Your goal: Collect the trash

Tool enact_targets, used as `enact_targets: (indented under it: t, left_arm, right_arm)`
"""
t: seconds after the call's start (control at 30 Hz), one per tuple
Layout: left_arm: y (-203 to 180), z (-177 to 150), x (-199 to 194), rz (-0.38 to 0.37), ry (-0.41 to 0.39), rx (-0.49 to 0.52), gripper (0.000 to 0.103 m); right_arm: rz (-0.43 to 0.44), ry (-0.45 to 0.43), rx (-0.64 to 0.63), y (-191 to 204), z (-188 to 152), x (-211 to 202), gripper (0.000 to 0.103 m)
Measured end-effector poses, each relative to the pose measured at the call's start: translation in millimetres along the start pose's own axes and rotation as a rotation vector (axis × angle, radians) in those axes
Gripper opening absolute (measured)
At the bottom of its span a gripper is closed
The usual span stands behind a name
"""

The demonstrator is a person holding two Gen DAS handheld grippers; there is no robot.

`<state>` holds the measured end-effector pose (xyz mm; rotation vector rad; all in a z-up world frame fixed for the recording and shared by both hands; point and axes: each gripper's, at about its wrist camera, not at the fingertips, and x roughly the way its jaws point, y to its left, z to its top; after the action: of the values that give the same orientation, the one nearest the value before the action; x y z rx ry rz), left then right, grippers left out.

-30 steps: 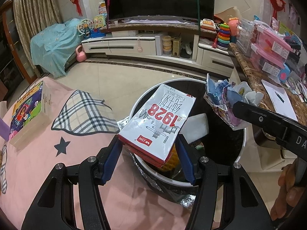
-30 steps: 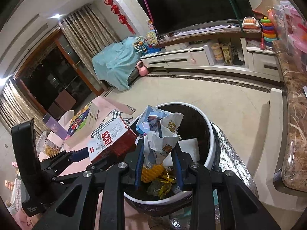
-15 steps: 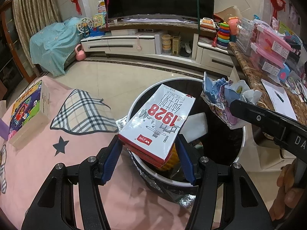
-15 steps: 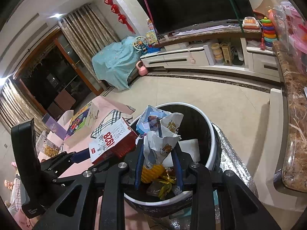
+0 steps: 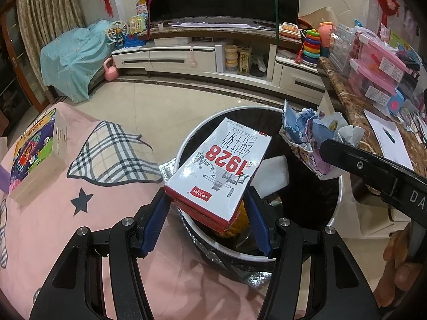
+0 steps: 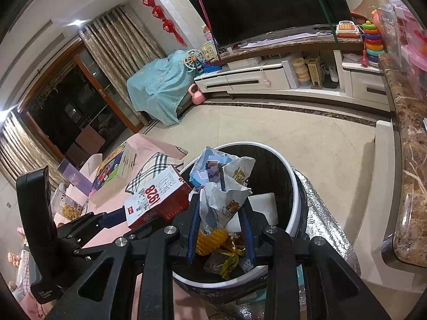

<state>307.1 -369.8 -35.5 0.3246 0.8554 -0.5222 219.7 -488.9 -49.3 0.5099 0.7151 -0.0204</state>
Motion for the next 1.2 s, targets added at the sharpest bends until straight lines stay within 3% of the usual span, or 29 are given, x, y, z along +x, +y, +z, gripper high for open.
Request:
enact_targets:
  t: [0.43, 0.47, 0.53, 0.57, 0.6, 0.9, 1.03, 1.2]
  left_arm:
    - [-6.8, 7.5, -2.1, -0.005, 0.003, 0.025, 0.058]
    - [-6.8, 8.2, -2.5, -0.016, 0.006, 0.027, 0.059]
    - [-6.5, 8.0, -2.1, -0.013, 0.018, 0.028, 0.067]
    - [-5.8, 6.1, -3.3, -0.008, 0.017, 0.026, 0.072]
    - [-5.1, 3.8, -4.9, -0.005, 0.014, 0.024, 0.073]
    - [22.2, -38.1, -36.1, -0.004, -0.018, -0.075, 0.074]
    - [36.8, -61.1, -66.4, 0.002, -0.081, -0.132, 0.074]
    - [51.7, -97.8, -108.6, 0.003, -0.177, -0.191, 0.080]
  right_arm:
    - [-0.001, 0.010, 0.011, -2.0, 2.6, 2.5, 0.031]
    - [-0.002, 0.015, 0.015, -2.7, 3.9, 3.0, 0.034]
    - [-0.004, 0.028, 0.023, -3.6, 4.1, 4.3, 0.048]
    - [-0.002, 0.027, 0.029, -4.2, 4.4, 3.5, 0.061]
    - [0.001, 0.022, 0.035, -4.4, 3.7, 1.8, 0.064]
    - [0.022, -0.030, 0.056, 4.1, -3.8, -25.0, 0.064]
    - [0.041, -0.060, 0.066, 14.4, -14.5, -43.7, 0.065]
    - [0.058, -0.125, 0.055, 35.1, -44.3, -69.5, 0.083]
